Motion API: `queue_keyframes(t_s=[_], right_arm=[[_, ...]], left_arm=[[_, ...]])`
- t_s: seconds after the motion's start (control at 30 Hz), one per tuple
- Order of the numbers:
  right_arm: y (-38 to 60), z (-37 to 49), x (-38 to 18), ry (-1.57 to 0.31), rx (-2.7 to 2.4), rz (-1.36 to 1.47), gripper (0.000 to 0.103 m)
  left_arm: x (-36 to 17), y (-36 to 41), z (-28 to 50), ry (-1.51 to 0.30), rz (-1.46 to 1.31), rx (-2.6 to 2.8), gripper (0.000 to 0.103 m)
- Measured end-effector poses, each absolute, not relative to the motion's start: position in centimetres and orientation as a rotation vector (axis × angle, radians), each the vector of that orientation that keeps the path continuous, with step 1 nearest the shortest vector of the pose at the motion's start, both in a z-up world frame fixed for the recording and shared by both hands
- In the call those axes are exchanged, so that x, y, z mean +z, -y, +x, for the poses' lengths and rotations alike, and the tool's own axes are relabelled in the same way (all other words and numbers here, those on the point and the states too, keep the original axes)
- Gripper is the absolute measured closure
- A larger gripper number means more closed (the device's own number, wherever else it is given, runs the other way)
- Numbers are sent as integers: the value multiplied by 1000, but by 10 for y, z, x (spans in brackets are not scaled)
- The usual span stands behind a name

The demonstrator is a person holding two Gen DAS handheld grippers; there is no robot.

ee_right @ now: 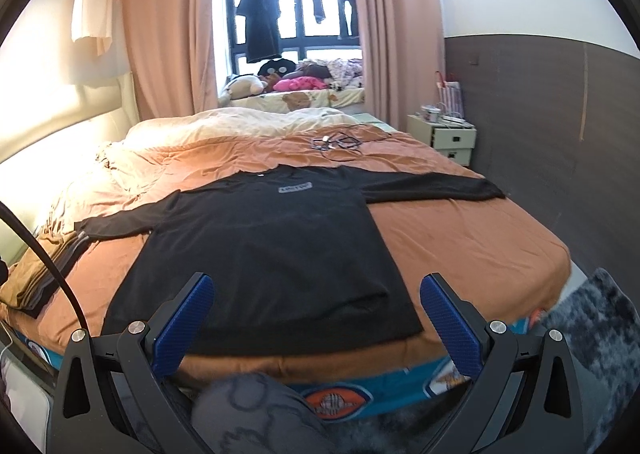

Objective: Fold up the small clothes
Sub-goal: 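Move both tools to the shirt and close the left tool on a sleeve cuff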

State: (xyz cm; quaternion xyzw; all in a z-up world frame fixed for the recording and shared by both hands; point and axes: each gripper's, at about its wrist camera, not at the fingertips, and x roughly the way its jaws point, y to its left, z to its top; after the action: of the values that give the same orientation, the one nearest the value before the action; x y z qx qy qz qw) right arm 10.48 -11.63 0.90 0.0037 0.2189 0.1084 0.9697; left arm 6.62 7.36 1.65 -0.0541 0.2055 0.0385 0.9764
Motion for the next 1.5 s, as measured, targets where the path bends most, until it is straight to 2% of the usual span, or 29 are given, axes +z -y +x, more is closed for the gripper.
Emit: queue_keyframes(t_s=[0.37, 0.77, 0.93, 1.03, 1.1, 1.17, 1.3, 1.5], right_arm=[[106, 183, 9, -431, 309, 4, 0], [69, 273, 1, -483, 423, -11, 0], [54, 316, -4, -518, 480, 4, 0], [47, 345, -9, -547, 506, 29, 0], [41, 361, -10, -561, 521, 31, 4], [33, 377, -12, -582, 538, 26, 7], [17, 405, -12, -625, 571, 13, 16], [-7, 448, -14, -704, 610, 10, 30]], left_arm=[[26, -110, 126, -436, -124, 155, 0], [6, -199, 193, -504, -235, 264, 0], [-5, -245, 223, -524, -290, 309, 6], [-13, -271, 241, -545, -332, 332, 16], [-19, -289, 254, -565, -366, 337, 23], [-25, -306, 267, -580, -392, 345, 25], [-40, -340, 291, -614, -441, 380, 37], [-68, -384, 322, -691, -485, 440, 38]])
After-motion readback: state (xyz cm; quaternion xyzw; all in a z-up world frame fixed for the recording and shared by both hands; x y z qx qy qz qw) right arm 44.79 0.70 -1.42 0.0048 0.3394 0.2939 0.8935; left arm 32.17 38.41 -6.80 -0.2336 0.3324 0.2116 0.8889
